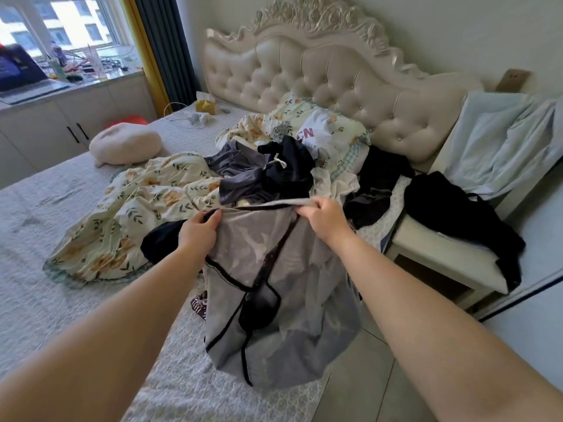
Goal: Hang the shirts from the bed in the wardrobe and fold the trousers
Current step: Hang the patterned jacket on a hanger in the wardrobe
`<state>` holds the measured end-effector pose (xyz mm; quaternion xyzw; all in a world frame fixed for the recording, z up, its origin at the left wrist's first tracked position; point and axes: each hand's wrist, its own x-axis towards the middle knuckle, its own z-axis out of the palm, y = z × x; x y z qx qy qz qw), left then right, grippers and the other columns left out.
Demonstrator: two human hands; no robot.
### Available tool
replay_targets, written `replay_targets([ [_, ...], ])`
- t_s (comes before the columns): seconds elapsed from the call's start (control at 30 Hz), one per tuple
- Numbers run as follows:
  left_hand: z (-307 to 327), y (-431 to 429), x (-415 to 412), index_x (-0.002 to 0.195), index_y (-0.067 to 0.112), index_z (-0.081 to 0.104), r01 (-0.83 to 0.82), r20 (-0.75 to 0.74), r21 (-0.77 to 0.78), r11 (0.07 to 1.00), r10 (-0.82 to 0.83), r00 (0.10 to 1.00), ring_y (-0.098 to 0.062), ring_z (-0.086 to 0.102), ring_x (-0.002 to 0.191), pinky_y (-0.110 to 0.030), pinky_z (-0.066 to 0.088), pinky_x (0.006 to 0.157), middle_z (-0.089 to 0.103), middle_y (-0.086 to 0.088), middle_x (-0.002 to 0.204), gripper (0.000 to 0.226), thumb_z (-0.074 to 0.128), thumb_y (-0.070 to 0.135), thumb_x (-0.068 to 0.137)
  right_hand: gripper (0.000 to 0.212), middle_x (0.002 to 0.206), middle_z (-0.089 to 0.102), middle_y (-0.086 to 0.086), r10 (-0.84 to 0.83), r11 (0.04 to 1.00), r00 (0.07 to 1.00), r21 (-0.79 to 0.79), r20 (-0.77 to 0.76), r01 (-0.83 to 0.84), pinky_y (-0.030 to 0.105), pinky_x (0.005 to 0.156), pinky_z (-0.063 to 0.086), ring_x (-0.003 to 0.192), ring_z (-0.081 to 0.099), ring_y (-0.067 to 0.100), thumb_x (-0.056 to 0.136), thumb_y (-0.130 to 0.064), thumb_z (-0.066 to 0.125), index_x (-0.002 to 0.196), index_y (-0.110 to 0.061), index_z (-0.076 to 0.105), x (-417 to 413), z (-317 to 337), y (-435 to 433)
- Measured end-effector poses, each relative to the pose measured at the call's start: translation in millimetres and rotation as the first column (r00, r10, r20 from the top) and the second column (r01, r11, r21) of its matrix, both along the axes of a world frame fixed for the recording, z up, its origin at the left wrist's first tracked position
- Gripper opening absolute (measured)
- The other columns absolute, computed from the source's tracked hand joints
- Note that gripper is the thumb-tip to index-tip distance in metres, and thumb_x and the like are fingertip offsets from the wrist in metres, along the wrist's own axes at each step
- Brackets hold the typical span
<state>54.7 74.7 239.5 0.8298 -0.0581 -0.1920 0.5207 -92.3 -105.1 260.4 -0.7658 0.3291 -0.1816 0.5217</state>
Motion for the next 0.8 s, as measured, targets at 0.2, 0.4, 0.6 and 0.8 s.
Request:
replay_targets([
  [0.2,3,-5,0,0.129,0.022,0.048,0.051,0.069,-0.029,0.998,-0.049,0.996,-0.020,0.052,0.099,-0.033,0.043,0.082,0.056,-0.006,0.123,0.048,0.053,0.049,0.091,0.043,0.057,0.038,-0.002,0.158,0.944,0.969,-0.258,-0.192,-0.205,0.034,0.057,0.030,0.057,0.040,0.019,0.091,-0.033,0.053,0.059,-0.019,0.028,10,10,7],
  [0.4,16,-21,-34,0.143,0.041,0.032,0.565,0.401,0.189,0.803,-0.588,0.702,-0.002,0.036,0.121,-0.024,0.032,0.098,0.036,0.014,0.133,0.090,0.082,0.039,0.068,0.027,0.069,0.052,-0.001,0.323,0.829,0.874,-0.337,-0.362,-0.446,0.036,0.061,0.037,0.070,0.050,0.020,0.089,-0.032,0.052,0.066,-0.021,0.042,11,7,21],
  [0.6,24,-21,-36,0.086,0.026,0.069,0.526,0.393,0.379,0.761,-0.647,0.654,-0.011,0.054,0.066,-0.032,0.039,0.059,0.061,0.008,0.071,0.015,0.060,0.038,0.090,0.020,0.059,0.050,-0.011,0.281,0.900,0.951,-0.310,-0.128,-0.307,0.025,0.057,0.036,0.057,0.046,0.007,0.076,-0.019,0.062,0.070,-0.030,0.047,6,5,22],
  [0.8,25,-11,-28,0.086,0.007,0.065,0.572,0.310,0.109,0.813,-0.574,0.758,-0.012,0.049,0.067,-0.031,0.039,0.069,0.055,0.001,0.072,0.018,0.060,0.024,0.092,0.025,0.093,0.049,-0.008,0.178,0.864,0.962,-0.436,-0.205,-0.253,0.027,0.071,0.035,0.089,0.047,0.012,0.082,-0.033,0.066,0.101,-0.020,0.056,-8,-41,13],
])
